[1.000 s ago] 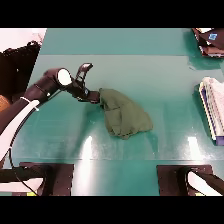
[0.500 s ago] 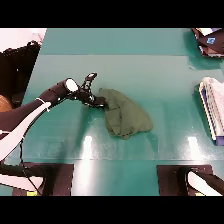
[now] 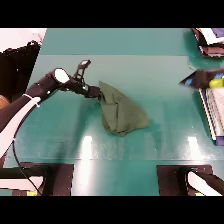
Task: Fold the shirts.
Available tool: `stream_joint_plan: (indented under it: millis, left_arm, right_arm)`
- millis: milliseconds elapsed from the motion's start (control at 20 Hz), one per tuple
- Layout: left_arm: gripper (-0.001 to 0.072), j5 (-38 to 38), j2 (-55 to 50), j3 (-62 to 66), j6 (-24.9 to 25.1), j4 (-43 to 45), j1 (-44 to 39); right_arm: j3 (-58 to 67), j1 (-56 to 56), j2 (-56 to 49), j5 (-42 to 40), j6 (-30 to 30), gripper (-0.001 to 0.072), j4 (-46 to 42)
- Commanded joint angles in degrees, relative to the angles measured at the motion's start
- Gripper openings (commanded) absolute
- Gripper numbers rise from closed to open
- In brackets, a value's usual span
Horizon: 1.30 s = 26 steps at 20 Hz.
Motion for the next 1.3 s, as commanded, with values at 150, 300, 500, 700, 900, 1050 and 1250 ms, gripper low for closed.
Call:
stream_joint_plan:
  millis: [150,300,500,700,900,1050,1250]
  left_arm:
    - [0.0033,-0.8,2.4,0.9,0.1,2.6,0.9]
    - [0.0033,-1.2,2.4,0.9,0.1,2.6,0.9]
    - [0.0033,-2.6,2.4,0.9,0.1,2.8,0.9]
    - [0.0033,-2.9,2.4,0.9,0.1,2.9,0.9]
    - [0.0032,-3.4,2.5,0.9,0.1,2.9,0.9]
    - [0.0032,-3.4,5.3,1.5,-0.3,6.4,1.8]
    - [0.0032,-3.4,16.0,5.6,-0.3,10.0,6.2]
  right_arm:
    - [-26.4,2.5,-7.3,-10.8,-7.5,0.0430,12.9]
    - [-27.0,7.7,-13.5,-17.1,-11.1,0.0428,17.4]
    - [-21.9,13.4,-18.8,-18.8,-11.5,0.0357,17.4]
    - [-18.8,15.1,-21.3,-18.7,-11.5,0.0308,16.4]
    - [-18.6,15.0,-20.5,-18.1,-11.8,0.0020,16.3]
    - [-17.5,14.5,-15.6,-18.9,-12.0,0.0019,13.6]
    - [-6.6,9.2,-5.6,-15.6,-8.8,0.0019,7.1]
